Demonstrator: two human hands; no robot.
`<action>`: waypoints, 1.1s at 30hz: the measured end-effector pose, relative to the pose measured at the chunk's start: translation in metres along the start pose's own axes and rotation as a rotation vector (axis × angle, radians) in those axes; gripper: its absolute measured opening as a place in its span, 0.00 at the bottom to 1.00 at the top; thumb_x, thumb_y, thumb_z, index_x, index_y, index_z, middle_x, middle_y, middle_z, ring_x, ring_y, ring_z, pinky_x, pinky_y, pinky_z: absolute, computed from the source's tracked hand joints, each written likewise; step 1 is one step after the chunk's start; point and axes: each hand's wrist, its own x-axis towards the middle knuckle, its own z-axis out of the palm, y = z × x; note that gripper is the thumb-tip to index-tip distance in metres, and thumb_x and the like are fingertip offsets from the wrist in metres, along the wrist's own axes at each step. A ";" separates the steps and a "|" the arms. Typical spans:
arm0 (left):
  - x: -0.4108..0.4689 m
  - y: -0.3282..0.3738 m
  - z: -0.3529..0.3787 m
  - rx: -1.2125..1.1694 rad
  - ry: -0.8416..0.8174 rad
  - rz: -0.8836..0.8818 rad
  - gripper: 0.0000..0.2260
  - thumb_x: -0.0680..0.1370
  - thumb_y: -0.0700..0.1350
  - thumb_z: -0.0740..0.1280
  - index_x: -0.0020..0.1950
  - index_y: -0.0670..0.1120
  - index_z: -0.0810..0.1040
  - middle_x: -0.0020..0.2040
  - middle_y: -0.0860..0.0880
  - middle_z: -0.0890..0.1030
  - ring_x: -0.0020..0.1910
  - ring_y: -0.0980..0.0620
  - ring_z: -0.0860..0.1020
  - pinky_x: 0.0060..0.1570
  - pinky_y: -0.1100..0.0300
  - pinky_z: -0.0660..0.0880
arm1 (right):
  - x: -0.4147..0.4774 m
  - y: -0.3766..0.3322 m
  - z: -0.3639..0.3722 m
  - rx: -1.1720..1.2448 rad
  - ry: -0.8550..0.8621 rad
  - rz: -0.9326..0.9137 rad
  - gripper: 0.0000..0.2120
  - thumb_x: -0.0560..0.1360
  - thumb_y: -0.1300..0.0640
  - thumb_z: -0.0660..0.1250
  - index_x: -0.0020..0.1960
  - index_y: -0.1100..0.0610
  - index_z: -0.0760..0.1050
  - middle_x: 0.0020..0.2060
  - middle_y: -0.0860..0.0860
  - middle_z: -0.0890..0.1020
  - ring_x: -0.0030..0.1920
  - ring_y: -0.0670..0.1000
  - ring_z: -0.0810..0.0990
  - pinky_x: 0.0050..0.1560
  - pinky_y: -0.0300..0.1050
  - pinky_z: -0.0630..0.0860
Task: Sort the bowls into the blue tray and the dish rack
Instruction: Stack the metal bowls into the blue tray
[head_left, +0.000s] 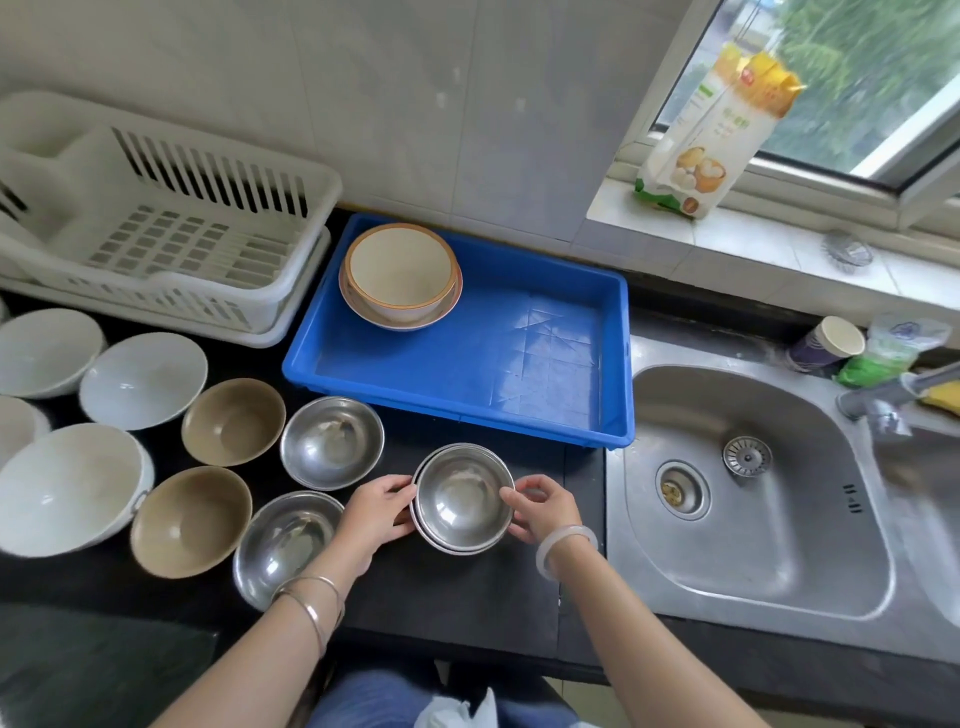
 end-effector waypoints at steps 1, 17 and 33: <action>0.000 0.001 0.000 0.002 -0.014 -0.005 0.05 0.79 0.40 0.62 0.53 0.46 0.75 0.45 0.47 0.80 0.42 0.52 0.80 0.35 0.63 0.77 | 0.000 0.000 0.000 0.048 -0.036 0.032 0.05 0.70 0.60 0.73 0.42 0.56 0.77 0.43 0.55 0.80 0.39 0.53 0.81 0.42 0.47 0.81; 0.002 0.071 0.014 0.070 -0.125 0.119 0.08 0.79 0.41 0.62 0.57 0.45 0.76 0.48 0.48 0.80 0.46 0.53 0.79 0.34 0.67 0.77 | -0.012 -0.049 -0.011 0.191 0.019 -0.148 0.05 0.72 0.59 0.71 0.47 0.57 0.79 0.38 0.52 0.83 0.32 0.47 0.83 0.31 0.39 0.79; 0.091 0.158 0.083 0.019 -0.084 0.077 0.16 0.80 0.43 0.61 0.67 0.41 0.71 0.60 0.44 0.76 0.51 0.44 0.78 0.49 0.54 0.77 | 0.080 -0.166 -0.025 0.175 0.004 -0.172 0.07 0.78 0.56 0.62 0.46 0.53 0.78 0.42 0.50 0.80 0.39 0.47 0.79 0.28 0.34 0.76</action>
